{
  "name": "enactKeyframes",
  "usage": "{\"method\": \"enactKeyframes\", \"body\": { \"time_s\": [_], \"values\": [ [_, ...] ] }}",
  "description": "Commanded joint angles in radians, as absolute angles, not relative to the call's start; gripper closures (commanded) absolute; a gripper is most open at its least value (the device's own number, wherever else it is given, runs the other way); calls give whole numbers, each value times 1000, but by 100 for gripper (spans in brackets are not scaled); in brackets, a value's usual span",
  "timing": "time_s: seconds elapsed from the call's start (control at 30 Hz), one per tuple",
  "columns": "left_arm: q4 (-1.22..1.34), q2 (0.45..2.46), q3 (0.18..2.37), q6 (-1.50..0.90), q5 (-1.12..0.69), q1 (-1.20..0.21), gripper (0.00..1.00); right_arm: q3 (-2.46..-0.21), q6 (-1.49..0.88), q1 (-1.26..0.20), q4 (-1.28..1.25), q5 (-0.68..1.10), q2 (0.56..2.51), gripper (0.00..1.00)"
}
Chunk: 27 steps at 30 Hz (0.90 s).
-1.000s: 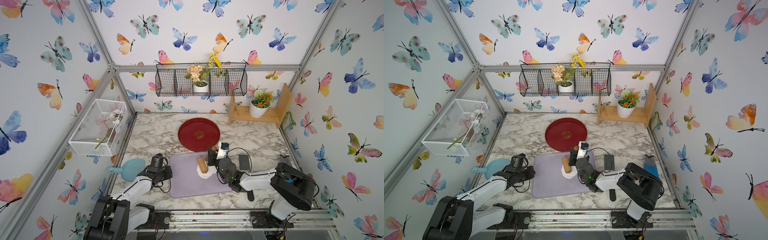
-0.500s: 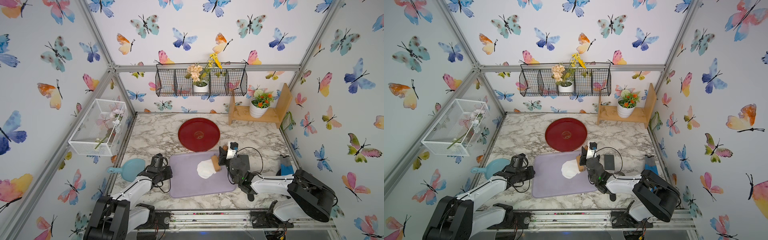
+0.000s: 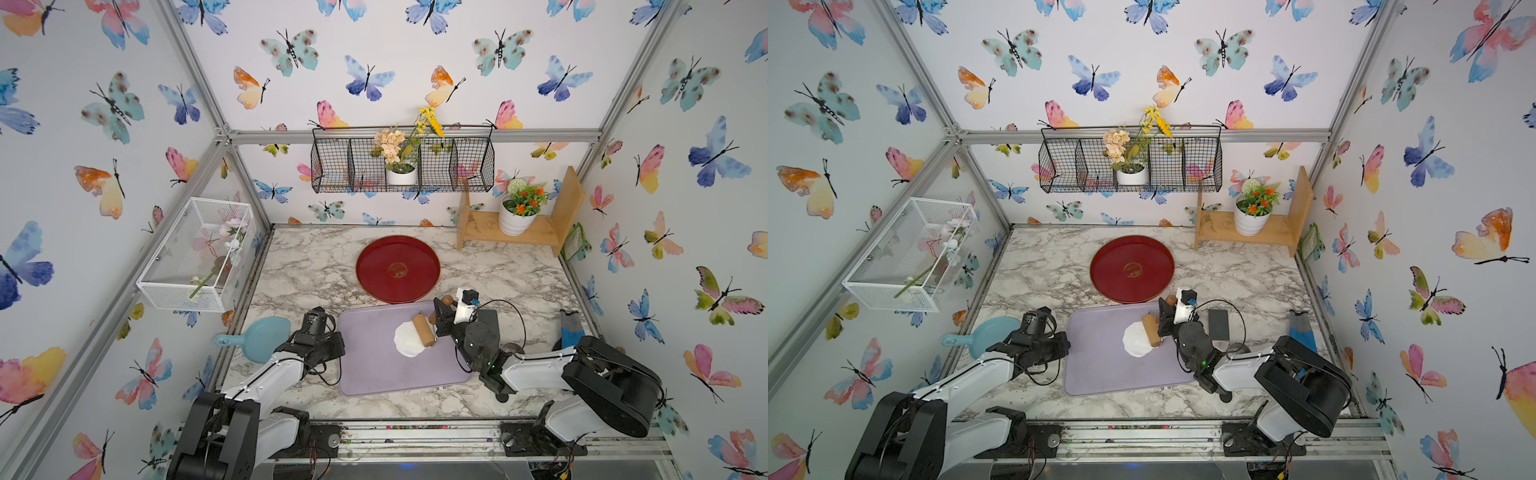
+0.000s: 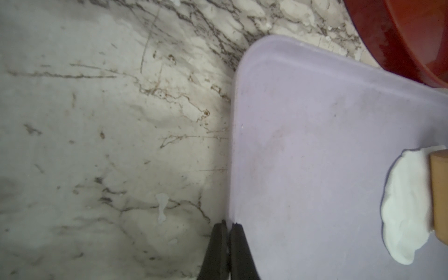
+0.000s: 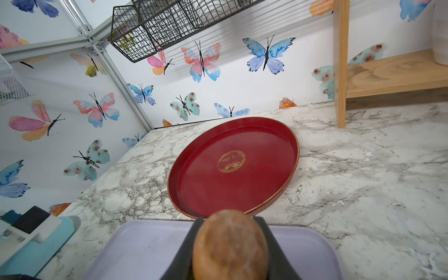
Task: Roll out the dumpling wrappers from the dough
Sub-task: Flatten out the dough on the work surface.
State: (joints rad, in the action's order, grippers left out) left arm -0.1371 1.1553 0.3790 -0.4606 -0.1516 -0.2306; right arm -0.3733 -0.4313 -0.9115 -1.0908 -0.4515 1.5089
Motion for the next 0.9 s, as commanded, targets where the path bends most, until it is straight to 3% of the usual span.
{"method": "enactKeyframes", "body": {
  "time_s": [0.0,0.87],
  "values": [
    [-130,1142,380,-489,-178,-227,100,-310,-457,-919,-884,-376,1560,98],
    [-130,1129,374,-491,-179,-228,100,-359,-543,-1007,-864,-383,1747,98]
  ]
}}
